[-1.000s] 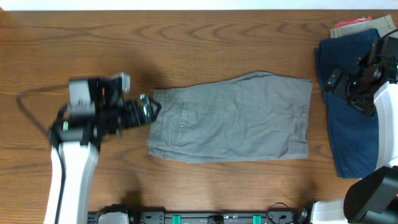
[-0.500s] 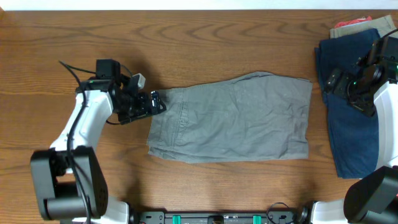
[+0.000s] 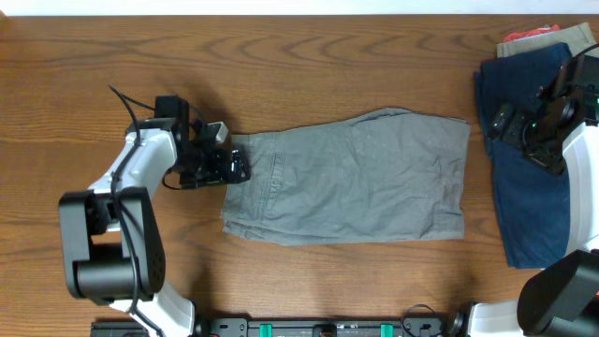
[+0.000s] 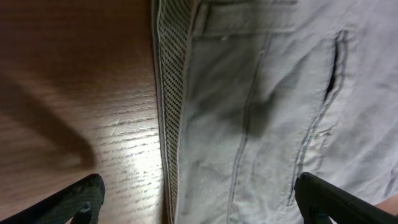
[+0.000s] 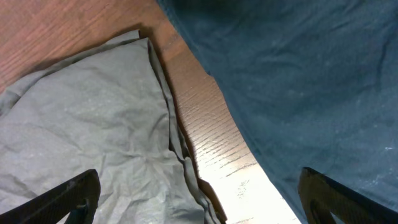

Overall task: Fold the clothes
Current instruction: 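Reach the left gripper to the left edge of the grey shorts and grasp, then lift the left edge and fold it rightward over the shorts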

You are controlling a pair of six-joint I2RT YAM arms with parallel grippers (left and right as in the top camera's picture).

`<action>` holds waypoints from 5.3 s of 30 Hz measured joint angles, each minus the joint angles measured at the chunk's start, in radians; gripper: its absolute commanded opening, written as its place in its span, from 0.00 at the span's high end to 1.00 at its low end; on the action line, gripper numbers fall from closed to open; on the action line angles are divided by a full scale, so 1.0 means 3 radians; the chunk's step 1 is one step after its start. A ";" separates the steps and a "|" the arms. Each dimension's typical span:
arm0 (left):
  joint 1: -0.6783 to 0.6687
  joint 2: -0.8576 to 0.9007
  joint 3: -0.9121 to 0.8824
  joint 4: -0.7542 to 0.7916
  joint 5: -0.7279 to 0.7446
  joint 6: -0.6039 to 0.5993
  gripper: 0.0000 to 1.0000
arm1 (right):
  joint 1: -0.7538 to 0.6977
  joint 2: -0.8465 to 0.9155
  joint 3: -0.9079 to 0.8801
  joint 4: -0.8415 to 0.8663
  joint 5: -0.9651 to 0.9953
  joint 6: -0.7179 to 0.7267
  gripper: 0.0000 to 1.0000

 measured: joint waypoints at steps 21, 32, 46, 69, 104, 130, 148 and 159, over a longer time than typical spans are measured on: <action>-0.0178 0.0242 0.0005 0.0008 0.0334 0.0097 0.35 | 0.0000 0.0000 0.0000 0.0001 0.0000 0.0000 0.01; -0.0198 0.0338 -0.0017 0.0008 0.0308 0.0061 0.94 | 0.0000 0.0000 0.0000 0.0000 0.0000 0.0000 0.01; -0.0215 0.0352 0.0245 -0.0556 -0.0491 -0.0441 0.94 | 0.0000 0.0000 0.0000 -0.0001 0.0000 0.0000 0.01; -0.0758 -0.0239 0.2880 -0.2904 -0.1361 -0.0829 0.94 | 0.0000 0.0000 0.0000 -0.0001 0.0000 0.0000 0.01; -0.2579 0.0998 0.2898 -0.1795 -0.1141 -0.1476 0.94 | 0.0000 0.0000 0.0000 -0.0001 0.0000 0.0000 0.01; -0.2575 0.1048 0.2897 -0.1592 -0.1092 -0.1486 0.44 | 0.0000 0.0000 0.0000 -0.0001 0.0000 0.0000 0.01; -0.2567 0.0867 0.2392 -0.1040 -0.0694 -0.1486 0.80 | 0.0000 0.0000 0.0000 0.0000 0.0000 0.0000 0.01; -0.2651 0.0902 0.1672 -0.0137 -0.0186 -0.1509 0.80 | 0.0000 0.0000 0.0000 0.0000 0.0000 0.0000 0.01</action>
